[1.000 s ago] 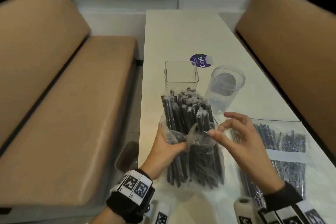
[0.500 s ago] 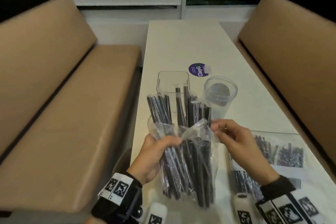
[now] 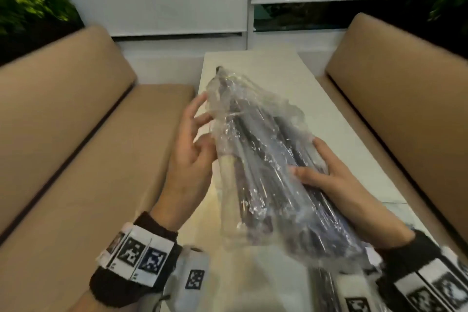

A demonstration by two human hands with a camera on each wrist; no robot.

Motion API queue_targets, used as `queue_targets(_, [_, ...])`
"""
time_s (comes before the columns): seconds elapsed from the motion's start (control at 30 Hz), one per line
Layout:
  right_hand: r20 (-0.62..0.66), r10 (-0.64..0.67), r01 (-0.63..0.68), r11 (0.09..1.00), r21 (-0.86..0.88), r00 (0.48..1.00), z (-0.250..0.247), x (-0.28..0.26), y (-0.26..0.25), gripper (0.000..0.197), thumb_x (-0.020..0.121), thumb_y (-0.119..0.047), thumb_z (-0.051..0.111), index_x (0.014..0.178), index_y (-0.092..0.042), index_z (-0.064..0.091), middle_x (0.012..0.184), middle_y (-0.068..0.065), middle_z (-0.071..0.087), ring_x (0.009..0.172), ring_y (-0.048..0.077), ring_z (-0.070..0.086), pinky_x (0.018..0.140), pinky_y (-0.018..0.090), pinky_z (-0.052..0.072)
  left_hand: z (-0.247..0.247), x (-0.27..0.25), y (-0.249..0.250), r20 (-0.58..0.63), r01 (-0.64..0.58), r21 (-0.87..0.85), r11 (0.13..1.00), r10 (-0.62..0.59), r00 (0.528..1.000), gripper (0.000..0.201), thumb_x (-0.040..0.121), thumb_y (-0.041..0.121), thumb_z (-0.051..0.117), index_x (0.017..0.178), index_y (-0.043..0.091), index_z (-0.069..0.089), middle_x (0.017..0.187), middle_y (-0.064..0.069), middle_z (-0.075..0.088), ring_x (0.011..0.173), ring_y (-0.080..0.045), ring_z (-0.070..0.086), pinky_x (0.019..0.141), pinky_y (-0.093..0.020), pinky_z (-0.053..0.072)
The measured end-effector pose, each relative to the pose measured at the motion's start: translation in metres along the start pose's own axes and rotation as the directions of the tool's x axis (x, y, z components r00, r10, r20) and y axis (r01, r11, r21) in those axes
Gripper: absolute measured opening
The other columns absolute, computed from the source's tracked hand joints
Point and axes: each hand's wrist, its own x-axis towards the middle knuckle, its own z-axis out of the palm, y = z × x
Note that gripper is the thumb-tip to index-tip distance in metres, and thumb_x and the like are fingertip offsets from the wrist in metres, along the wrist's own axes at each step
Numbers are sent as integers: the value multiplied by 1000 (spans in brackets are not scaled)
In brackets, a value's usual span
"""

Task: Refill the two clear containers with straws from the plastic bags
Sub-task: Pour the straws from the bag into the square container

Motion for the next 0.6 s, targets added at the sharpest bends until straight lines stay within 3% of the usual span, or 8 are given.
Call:
queue_targets(0.07, [71,-29,35,996,-79,997,-4,15,-16,79,76,-21,70,139,-47,30,98,-56,46,77,-30,56,59,-4,42,0,13,10,77,-219,286,933,205,976,55,89,59,55,137,41,36,129,3,48,117,-16,54,101,-27,46])
queue_targets(0.13, [156,1,13,996,-83,988,-10,35,-29,85,80,-18,69,146,-43,22,113,-46,40,78,-34,52,61,-5,41,-1,28,10,266,-435,614,658,347,899,61,82,71,50,136,57,26,122,-2,33,109,-28,40,100,-40,42])
queue_targets(0.23, [262,101,-99,995,-21,960,-9,65,-67,47,97,-23,49,143,-30,40,108,-39,61,87,-28,57,79,0,46,-5,55,14,388,-485,794,365,310,868,75,65,69,60,133,46,37,128,4,17,113,-22,24,103,-41,34])
queue_targets(0.3, [502,126,-168,985,40,856,-17,78,-85,45,101,-28,40,144,-16,42,115,-18,71,106,-5,64,107,25,42,-12,77,19,371,-437,785,440,230,900,77,56,69,68,125,41,50,136,5,17,119,-18,22,105,-31,25])
queue_targets(0.37, [632,111,-212,974,85,767,-26,95,-86,58,89,-44,55,135,-10,54,126,15,67,113,25,65,102,39,49,-20,94,25,342,-264,656,707,34,939,83,51,56,84,126,38,53,141,10,32,126,-15,33,108,-26,32])
queue_targets(0.43, [571,102,-134,991,15,815,-33,115,-83,96,62,-71,65,137,-13,52,124,25,64,109,32,66,93,39,53,-27,105,26,268,-53,511,858,-101,958,78,55,41,92,123,36,55,129,12,57,120,-8,53,103,-31,46])
queue_targets(0.5, [525,73,-28,995,-94,848,-32,131,-77,101,52,-66,75,136,-17,48,114,17,70,101,25,68,89,36,54,-31,112,21,218,35,457,889,-150,964,67,63,29,90,120,34,55,117,15,64,109,-1,59,90,-22,52])
queue_targets(0.6, [430,23,181,886,-427,903,-10,151,-71,64,77,-26,76,133,-23,45,85,-14,73,73,5,65,68,24,53,-33,117,10,191,93,410,907,-186,964,60,70,20,85,119,31,53,112,18,63,101,4,60,75,-8,52])
